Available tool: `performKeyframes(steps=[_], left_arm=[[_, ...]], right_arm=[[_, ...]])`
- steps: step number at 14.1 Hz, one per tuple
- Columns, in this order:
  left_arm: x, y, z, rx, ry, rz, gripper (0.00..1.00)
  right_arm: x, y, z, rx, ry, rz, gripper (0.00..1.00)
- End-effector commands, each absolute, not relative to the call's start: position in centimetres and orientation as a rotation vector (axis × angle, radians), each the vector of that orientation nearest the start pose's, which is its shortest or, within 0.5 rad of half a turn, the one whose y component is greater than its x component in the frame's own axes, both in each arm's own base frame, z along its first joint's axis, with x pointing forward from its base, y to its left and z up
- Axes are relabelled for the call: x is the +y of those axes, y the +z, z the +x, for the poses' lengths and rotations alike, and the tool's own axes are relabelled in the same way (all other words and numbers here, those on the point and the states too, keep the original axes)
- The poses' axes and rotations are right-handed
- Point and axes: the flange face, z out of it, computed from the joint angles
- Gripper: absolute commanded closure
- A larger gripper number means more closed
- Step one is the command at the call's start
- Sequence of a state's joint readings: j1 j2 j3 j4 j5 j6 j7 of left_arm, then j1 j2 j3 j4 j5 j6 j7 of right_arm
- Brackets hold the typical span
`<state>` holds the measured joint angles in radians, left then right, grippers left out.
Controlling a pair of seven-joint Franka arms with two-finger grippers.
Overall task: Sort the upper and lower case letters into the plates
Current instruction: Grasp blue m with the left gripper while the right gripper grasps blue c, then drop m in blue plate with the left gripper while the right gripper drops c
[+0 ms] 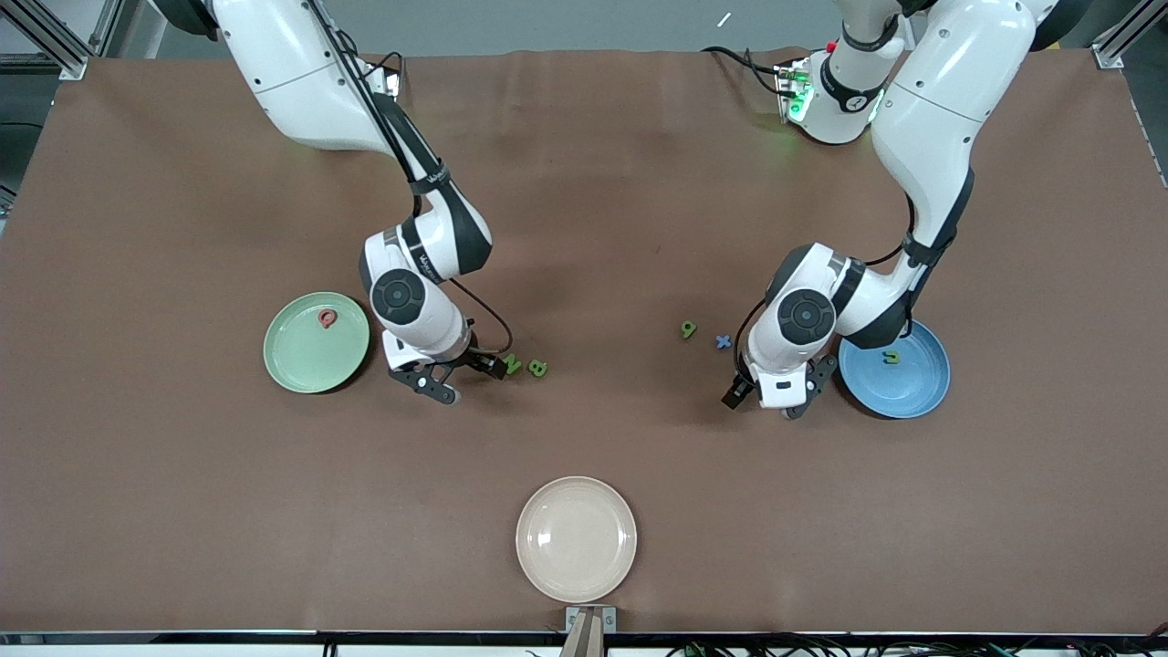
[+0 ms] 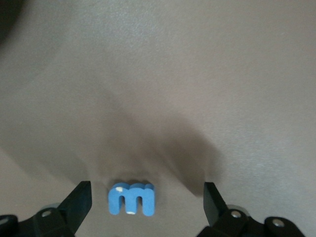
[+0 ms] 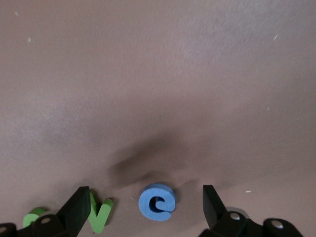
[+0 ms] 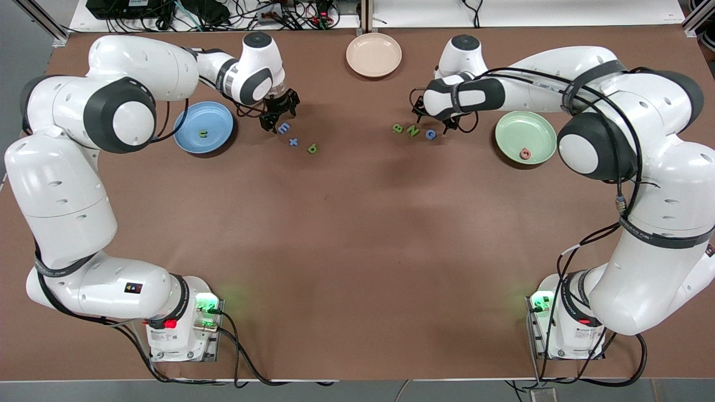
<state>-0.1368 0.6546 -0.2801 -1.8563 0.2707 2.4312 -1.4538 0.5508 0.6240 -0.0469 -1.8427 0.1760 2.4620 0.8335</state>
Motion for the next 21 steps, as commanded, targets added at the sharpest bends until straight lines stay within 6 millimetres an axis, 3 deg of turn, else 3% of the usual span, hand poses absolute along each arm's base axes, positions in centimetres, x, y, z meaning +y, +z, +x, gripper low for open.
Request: performKeyframes(steps=[1, 5, 6, 12, 15, 18, 20, 21], left_arm=[[-24.4, 18.1, 57.2, -1.297, 0.017, -2.804, 0.05], [-24.5, 18.1, 57.3, -1.310, 0.009, -2.811, 0.28], [-24.4, 18.1, 57.3, -1.312, 0.009, -2.810, 0.33], [-24.9, 18.1, 57.5, -1.357, -0.013, -2.820, 0.57], [-24.6, 18.7, 57.7, -1.339, -0.026, -2.833, 0.73], [-24.2, 21.8, 58.2, -1.340, -0.069, -2.830, 0.75], [-21.7, 24.1, 58.7, -1.165, -0.041, -2.864, 0.75], [-20.2, 25.4, 58.6, -1.020, 0.005, -2.907, 0.75]], right_arm=[[31.0, 18.4, 56.1, 0.717, 0.095, -3.008, 0.00], [30.5, 18.7, 55.5, 0.724, 0.173, -3.041, 0.33], [30.5, 18.6, 55.4, 0.730, 0.192, -3.046, 0.37], [31.7, 18.2, 54.4, 0.749, 0.204, -3.051, 0.39], [31.7, 18.1, 54.5, 0.749, 0.199, -3.049, 0.59], [31.2, 18.2, 54.9, 0.754, 0.192, -3.046, 0.75], [30.8, 18.3, 55.3, 0.755, 0.184, -3.044, 0.95], [30.4, 18.5, 55.6, 0.763, 0.177, -3.040, 0.97]])
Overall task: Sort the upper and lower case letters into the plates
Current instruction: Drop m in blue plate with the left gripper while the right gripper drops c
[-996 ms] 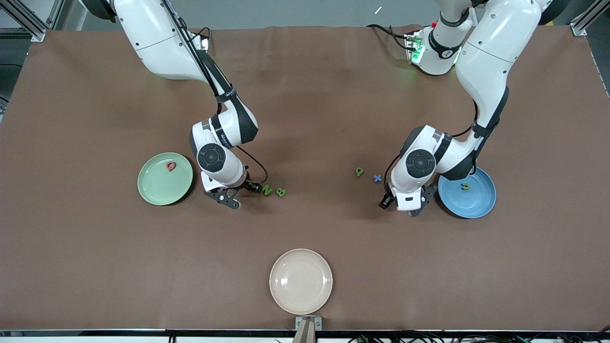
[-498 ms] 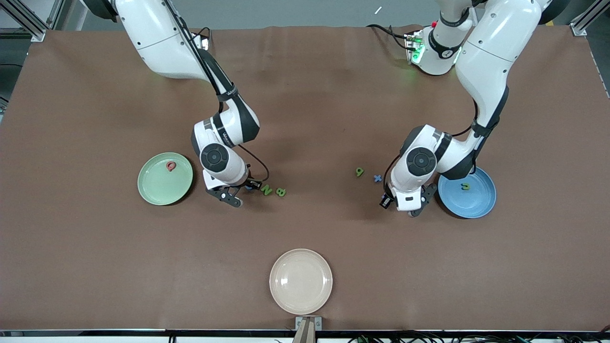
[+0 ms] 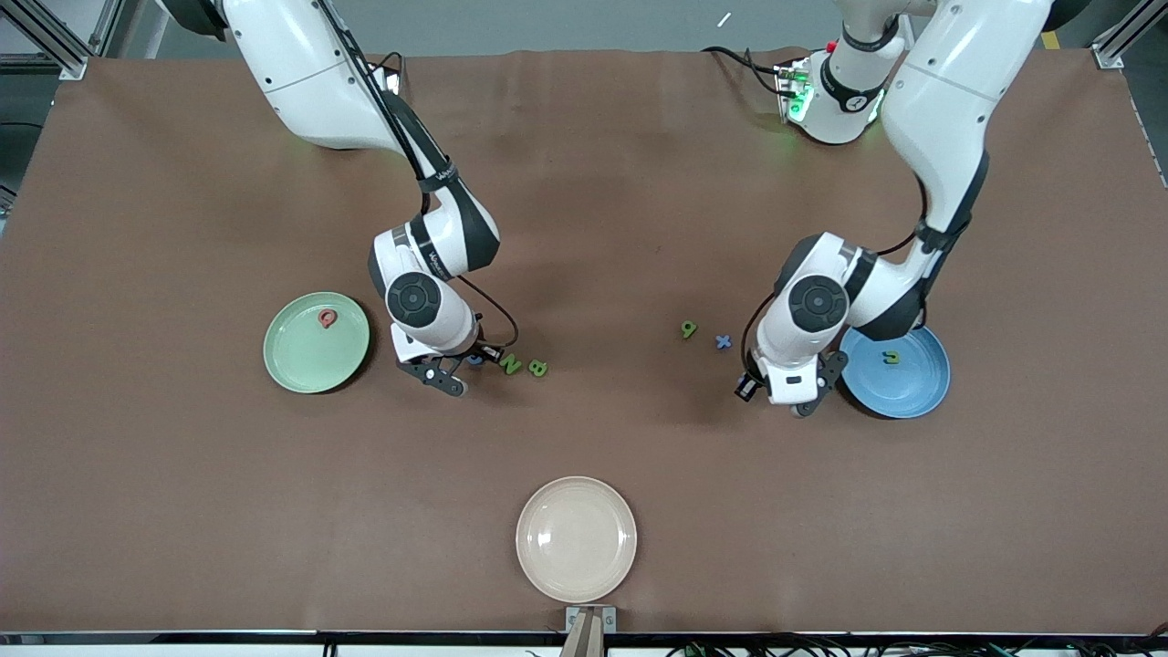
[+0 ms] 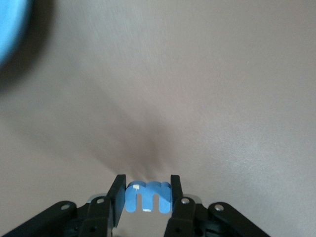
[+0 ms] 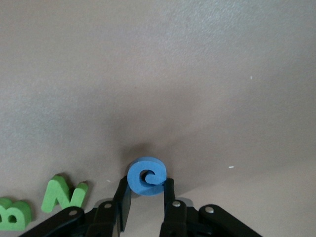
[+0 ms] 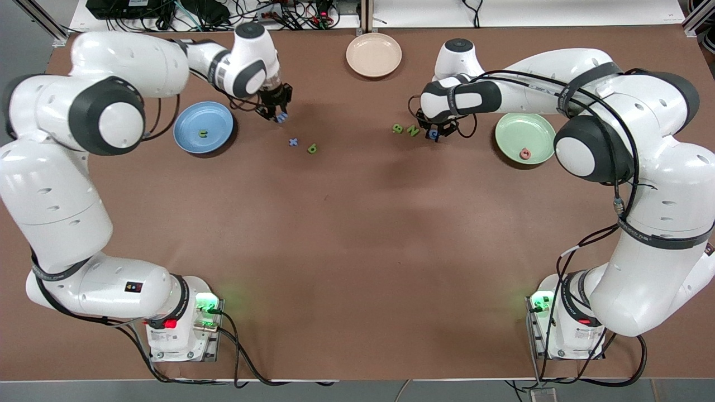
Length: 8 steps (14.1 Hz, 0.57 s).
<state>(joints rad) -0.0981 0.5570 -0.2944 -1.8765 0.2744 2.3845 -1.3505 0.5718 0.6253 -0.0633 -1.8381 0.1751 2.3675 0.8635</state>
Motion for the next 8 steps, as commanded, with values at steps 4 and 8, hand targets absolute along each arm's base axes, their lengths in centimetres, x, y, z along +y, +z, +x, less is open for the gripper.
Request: performKeyframes(steps=[4, 8], left_arm=[[-11.1, 27.4, 57.0, -0.617, 0.139, -3.023, 0.76], [-1.5, 25.8, 56.8, -0.086, 0.176, -3.037, 0.76]], right_arm=[[25.6, 21.9, 58.5, 0.629, 0.129, -3.049, 0.99], [17.1, 25.5, 60.2, 0.429, 0.253, -3.074, 1.00]])
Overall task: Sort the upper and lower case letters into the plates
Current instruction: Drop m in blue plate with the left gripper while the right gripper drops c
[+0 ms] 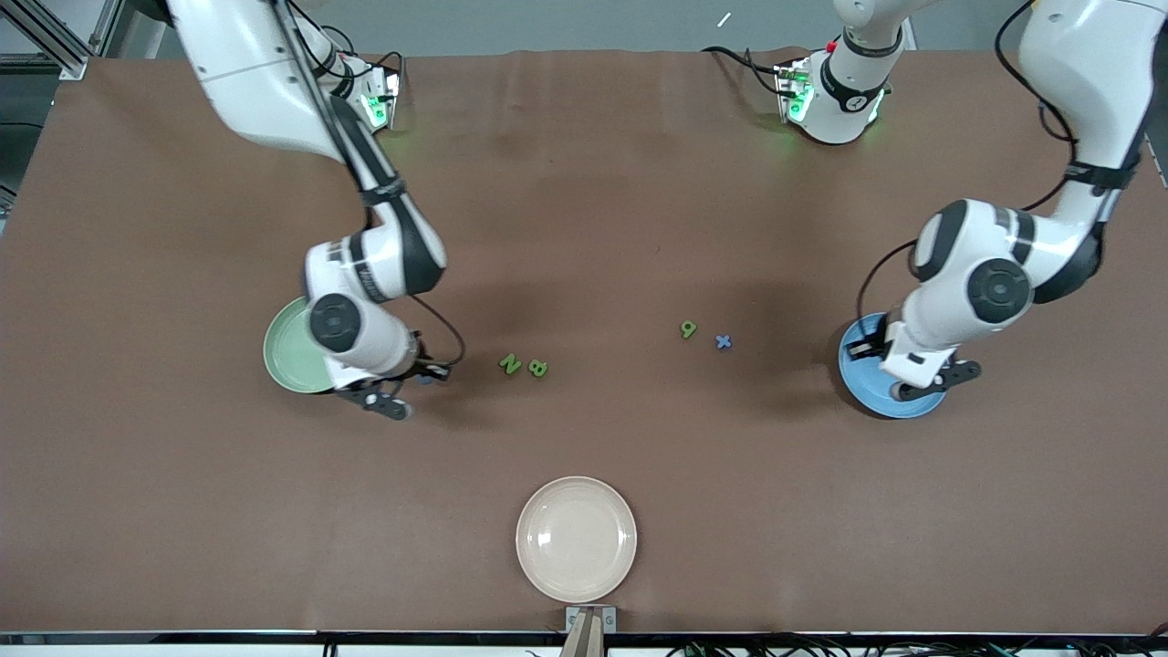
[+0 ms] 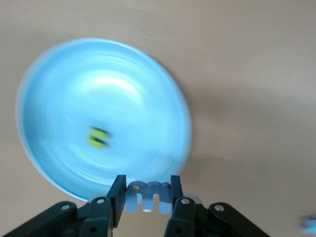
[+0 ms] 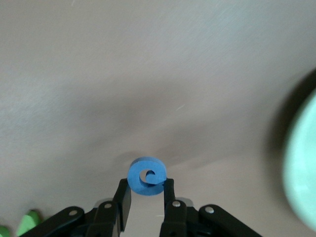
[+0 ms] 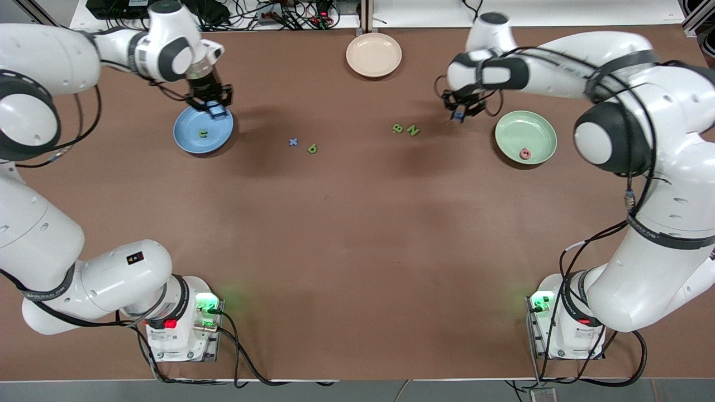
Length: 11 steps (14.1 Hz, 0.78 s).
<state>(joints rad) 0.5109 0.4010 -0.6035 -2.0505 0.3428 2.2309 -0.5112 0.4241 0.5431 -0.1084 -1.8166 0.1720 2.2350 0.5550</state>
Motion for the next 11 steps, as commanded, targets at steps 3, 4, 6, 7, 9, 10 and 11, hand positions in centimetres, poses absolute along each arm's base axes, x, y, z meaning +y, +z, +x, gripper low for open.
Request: performKeyframes(steps=[3, 4, 6, 7, 9, 10, 11], left_arm=[[1.8, 24.3, 56.8, 0.195, 0.198, -3.024, 0.76], [2.5, 23.5, 56.9, 0.307, 0.193, -3.015, 0.76], [2.6, 22.4, 57.2, 0.532, 0.147, -3.016, 0.73], [3.2, 21.8, 57.4, 0.670, 0.133, -2.999, 0.73], [3.4, 21.1, 57.7, 0.795, 0.108, -2.985, 0.73], [3.4, 20.9, 57.7, 0.817, 0.108, -2.979, 0.73], [3.3, 20.6, 57.6, 0.843, 0.114, -2.964, 0.73]], right_arm=[[11.7, 26.6, 59.0, 0.327, 0.290, -3.064, 1.00], [11.2, 26.8, 58.0, 0.326, 0.302, -3.062, 1.00], [10.4, 27.3, 55.9, 0.329, 0.323, -3.060, 1.00], [9.4, 27.1, 55.2, 0.303, 0.333, -3.059, 1.00], [7.7, 26.0, 53.4, 0.279, 0.308, -3.059, 1.00], [7.2, 25.3, 52.5, 0.273, 0.295, -3.059, 1.00], [6.4, 24.6, 52.0, 0.283, 0.294, -3.059, 1.00]])
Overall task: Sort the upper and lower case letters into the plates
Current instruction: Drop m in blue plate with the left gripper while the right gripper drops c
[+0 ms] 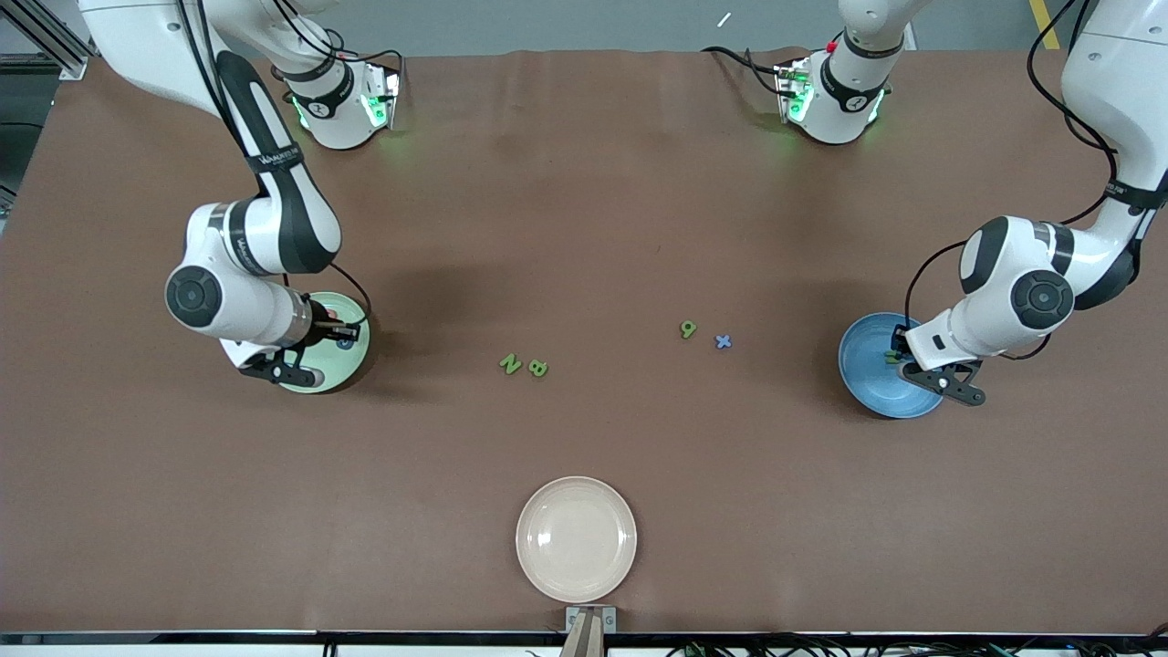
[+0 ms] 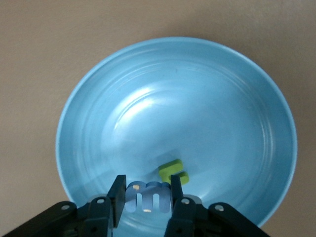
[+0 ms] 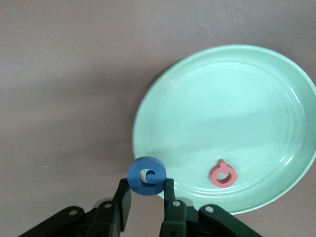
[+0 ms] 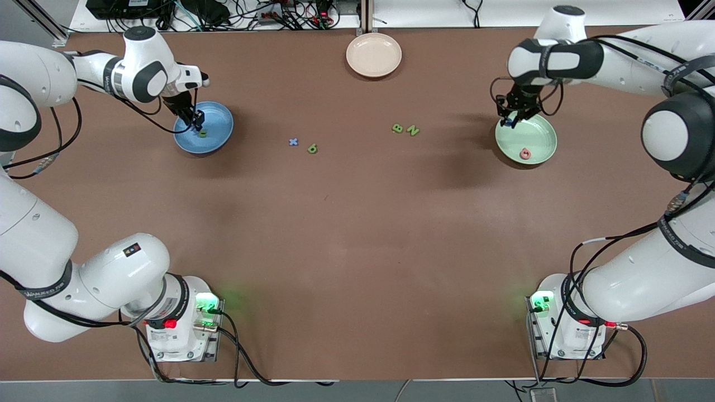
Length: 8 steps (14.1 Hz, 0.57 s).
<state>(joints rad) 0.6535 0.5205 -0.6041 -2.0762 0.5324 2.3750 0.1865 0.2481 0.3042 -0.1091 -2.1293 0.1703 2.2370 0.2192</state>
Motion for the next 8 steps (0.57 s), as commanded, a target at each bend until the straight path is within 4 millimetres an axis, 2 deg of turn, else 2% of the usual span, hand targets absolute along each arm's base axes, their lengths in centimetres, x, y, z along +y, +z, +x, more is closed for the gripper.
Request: performKeyframes(steps=[1, 4, 8], left_arm=[[3.3, 20.2, 57.5, 0.858, 0.121, -2.955, 0.72], [3.4, 19.7, 57.4, 0.874, 0.130, -2.950, 0.70], [4.2, 19.7, 57.2, 0.935, 0.136, -2.930, 0.70]], right_arm=[[6.1, 24.0, 51.7, 0.279, 0.302, -3.061, 1.00], [4.8, 23.4, 51.7, 0.306, 0.312, -3.056, 0.99], [4.8, 21.5, 51.6, 0.311, 0.334, -3.063, 0.98]])
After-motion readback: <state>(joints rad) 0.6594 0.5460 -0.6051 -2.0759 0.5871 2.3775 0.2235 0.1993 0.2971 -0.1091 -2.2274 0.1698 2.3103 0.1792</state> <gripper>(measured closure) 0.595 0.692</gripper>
